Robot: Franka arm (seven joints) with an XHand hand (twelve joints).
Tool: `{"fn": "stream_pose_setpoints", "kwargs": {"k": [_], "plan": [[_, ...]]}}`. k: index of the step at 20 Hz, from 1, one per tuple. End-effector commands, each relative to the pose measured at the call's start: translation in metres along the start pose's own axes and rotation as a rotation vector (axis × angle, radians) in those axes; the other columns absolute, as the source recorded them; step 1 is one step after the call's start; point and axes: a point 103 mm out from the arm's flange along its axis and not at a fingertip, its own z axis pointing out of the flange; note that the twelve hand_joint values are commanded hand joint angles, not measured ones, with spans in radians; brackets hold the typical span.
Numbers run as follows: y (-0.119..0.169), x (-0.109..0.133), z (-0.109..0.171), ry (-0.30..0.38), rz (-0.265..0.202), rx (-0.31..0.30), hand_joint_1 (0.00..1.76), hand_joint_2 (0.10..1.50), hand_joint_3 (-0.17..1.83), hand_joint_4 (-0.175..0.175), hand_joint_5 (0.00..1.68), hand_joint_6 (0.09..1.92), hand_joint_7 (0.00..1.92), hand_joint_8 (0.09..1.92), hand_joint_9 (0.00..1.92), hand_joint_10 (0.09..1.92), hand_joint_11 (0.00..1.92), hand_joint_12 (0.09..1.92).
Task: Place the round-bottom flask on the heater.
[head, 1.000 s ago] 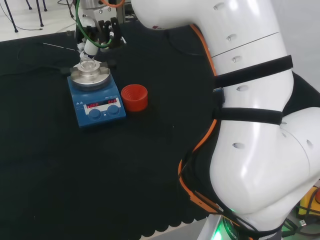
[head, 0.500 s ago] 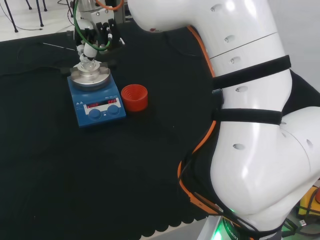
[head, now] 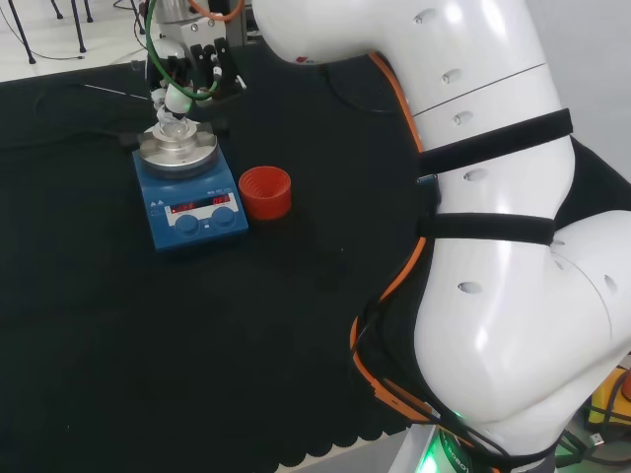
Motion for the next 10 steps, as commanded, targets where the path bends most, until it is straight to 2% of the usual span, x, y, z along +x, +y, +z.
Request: {"fn": "stream_pose_setpoints", "kwargs": {"k": [1, 2, 4, 10], "plan": [[0.0015, -0.0047, -0.0019, 0.012, 0.031, 0.019, 1.06, 0.79, 0.54, 0.081, 0.96, 0.98, 0.39, 0.6, 0.56, 0.58, 0.18, 1.34], [0.002, -0.0051, -0.0024, 0.01, 0.033, 0.02, 1.05, 0.74, 0.62, 0.04, 0.89, 0.96, 0.37, 0.6, 0.55, 0.59, 0.17, 1.34], [0.0022, -0.0072, -0.0026, 0.01, 0.043, 0.023, 1.04, 0.65, 0.75, 0.002, 0.81, 0.93, 0.35, 0.61, 0.53, 0.59, 0.16, 1.34], [0.0031, -0.0071, -0.0025, -0.006, 0.059, 0.031, 1.03, 0.59, 0.83, -0.015, 0.64, 0.9, 0.32, 0.61, 0.5, 0.6, 0.15, 1.34]]}}
